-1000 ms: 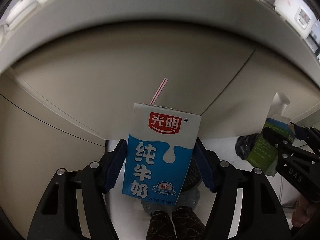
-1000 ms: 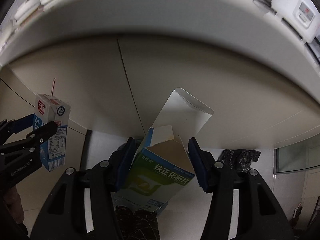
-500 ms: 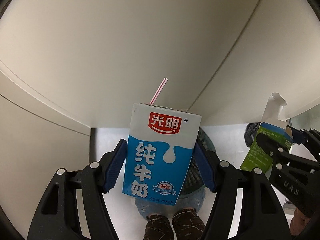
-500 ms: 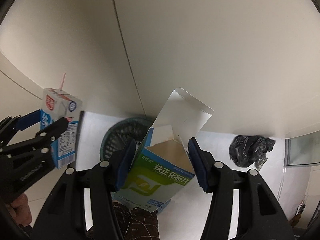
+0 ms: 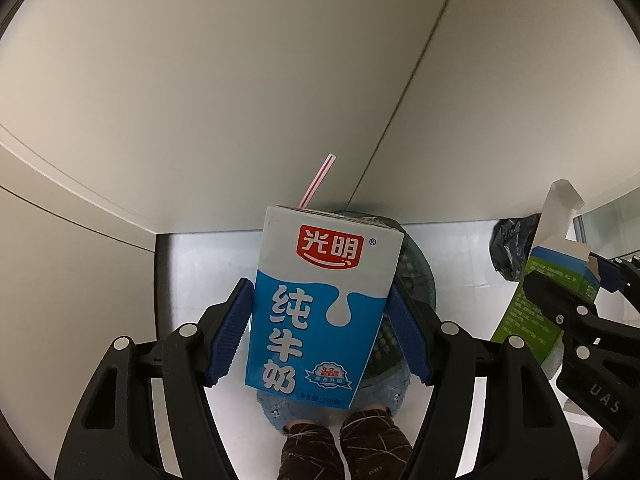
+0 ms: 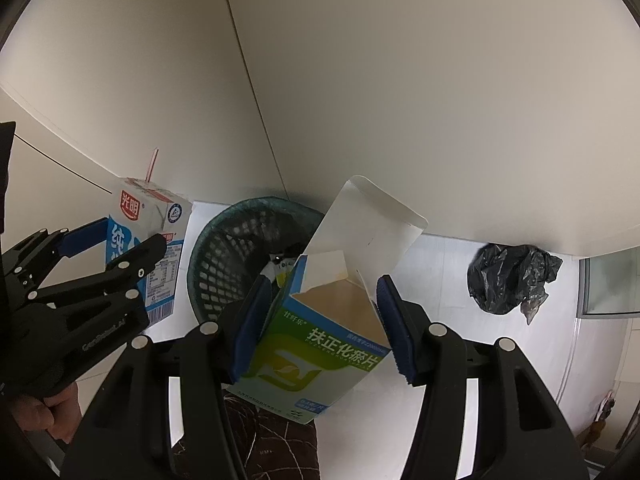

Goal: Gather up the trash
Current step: 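Open the left tool to drop the carton while the right tool drops the box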

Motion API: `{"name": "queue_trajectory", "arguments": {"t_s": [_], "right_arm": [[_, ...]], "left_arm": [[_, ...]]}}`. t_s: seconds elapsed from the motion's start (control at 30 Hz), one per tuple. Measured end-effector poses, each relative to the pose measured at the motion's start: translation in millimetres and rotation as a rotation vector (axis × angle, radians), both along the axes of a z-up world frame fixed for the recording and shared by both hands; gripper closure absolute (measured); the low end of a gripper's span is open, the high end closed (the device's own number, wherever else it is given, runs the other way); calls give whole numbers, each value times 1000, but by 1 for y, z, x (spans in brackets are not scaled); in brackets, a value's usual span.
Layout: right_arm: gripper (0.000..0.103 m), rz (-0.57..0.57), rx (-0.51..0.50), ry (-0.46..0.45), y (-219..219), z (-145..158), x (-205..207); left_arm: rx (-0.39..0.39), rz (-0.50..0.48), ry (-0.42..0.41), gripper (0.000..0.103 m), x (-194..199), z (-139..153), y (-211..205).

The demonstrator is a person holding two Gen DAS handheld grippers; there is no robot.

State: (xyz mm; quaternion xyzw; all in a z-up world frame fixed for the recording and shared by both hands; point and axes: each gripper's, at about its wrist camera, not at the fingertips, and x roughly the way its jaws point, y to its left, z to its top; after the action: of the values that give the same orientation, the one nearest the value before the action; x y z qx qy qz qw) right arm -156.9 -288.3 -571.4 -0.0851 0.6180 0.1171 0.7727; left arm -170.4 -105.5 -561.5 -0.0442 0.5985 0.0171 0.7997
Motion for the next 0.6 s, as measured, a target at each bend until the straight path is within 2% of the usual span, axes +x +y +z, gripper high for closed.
{"name": "queue_trajectory", "arguments": {"t_s": [0.1, 0.17, 0.5, 0.6], "right_arm": [[50, 3, 0, 3, -5, -1, 0], [50, 5, -3, 1, -5, 0, -2], [50, 44, 14, -10, 6, 10, -7], [50, 67, 24, -16, 14, 8, -7]], "left_arm": [[0, -5, 2, 35, 0, -4, -4], [-3, -6, -2, 27, -1, -4, -6], [7, 14, -24, 6, -12, 8, 5], [11, 33, -24, 6, -16, 12, 13]]}}
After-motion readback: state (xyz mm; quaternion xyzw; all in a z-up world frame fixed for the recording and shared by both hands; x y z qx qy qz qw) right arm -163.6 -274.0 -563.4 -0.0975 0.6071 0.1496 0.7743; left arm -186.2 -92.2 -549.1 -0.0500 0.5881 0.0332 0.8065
